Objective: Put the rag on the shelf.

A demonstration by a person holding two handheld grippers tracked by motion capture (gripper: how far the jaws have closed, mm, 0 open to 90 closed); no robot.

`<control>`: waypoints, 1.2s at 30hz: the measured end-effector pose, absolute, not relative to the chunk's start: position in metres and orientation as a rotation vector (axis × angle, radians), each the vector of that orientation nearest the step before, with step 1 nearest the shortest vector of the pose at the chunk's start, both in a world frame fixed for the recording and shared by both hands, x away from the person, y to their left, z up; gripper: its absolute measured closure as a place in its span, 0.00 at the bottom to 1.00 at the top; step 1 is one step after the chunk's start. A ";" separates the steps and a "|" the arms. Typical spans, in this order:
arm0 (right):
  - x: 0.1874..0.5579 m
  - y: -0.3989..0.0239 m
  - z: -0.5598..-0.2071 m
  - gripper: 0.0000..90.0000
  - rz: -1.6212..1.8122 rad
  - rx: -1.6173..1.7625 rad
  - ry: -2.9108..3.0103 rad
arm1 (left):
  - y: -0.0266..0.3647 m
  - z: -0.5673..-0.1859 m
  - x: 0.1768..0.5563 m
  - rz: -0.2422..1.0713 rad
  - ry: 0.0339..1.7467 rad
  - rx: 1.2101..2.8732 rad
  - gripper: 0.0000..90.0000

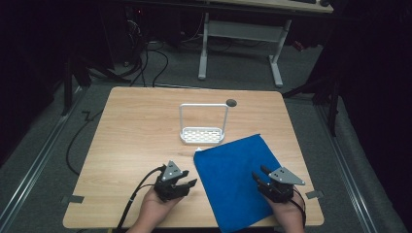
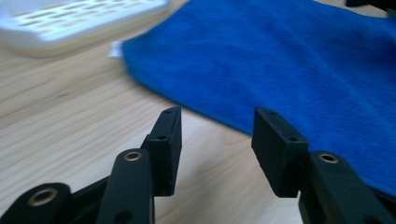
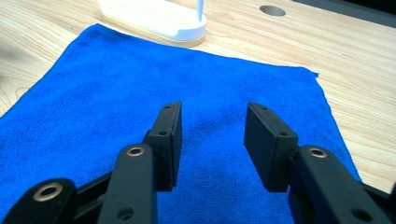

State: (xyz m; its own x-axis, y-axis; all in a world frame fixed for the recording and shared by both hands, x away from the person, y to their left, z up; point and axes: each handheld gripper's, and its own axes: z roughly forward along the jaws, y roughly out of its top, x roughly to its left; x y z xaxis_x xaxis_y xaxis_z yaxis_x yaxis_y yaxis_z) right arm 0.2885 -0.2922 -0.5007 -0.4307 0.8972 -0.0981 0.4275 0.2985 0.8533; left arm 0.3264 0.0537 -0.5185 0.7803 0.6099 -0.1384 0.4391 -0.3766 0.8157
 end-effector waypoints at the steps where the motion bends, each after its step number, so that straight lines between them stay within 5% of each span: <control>1: 0.289 -0.295 -0.501 0.63 1.047 1.172 1.990 | 0.041 -0.519 0.322 0.213 0.754 2.049 0.61; 17: 0.290 -0.297 -0.504 0.64 1.059 1.184 1.997 | -0.007 -0.531 0.303 0.134 0.622 2.193 0.99; 26: 0.290 -0.297 -0.504 0.66 1.061 1.189 1.997 | 0.003 -0.530 0.305 0.117 0.634 2.201 1.00; 36: 0.288 -0.308 -0.502 0.79 1.061 1.218 1.996 | 0.031 -0.528 0.303 0.097 0.675 2.213 1.00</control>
State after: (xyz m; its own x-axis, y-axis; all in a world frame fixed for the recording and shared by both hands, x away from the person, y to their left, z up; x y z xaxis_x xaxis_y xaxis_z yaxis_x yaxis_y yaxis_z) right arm 0.2879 -0.3081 -0.5017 -0.4255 0.9029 -0.0613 0.4542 0.2716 0.8485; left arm 0.3028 0.0310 -0.5284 0.8546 0.4980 -0.1469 0.4362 -0.5352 0.7233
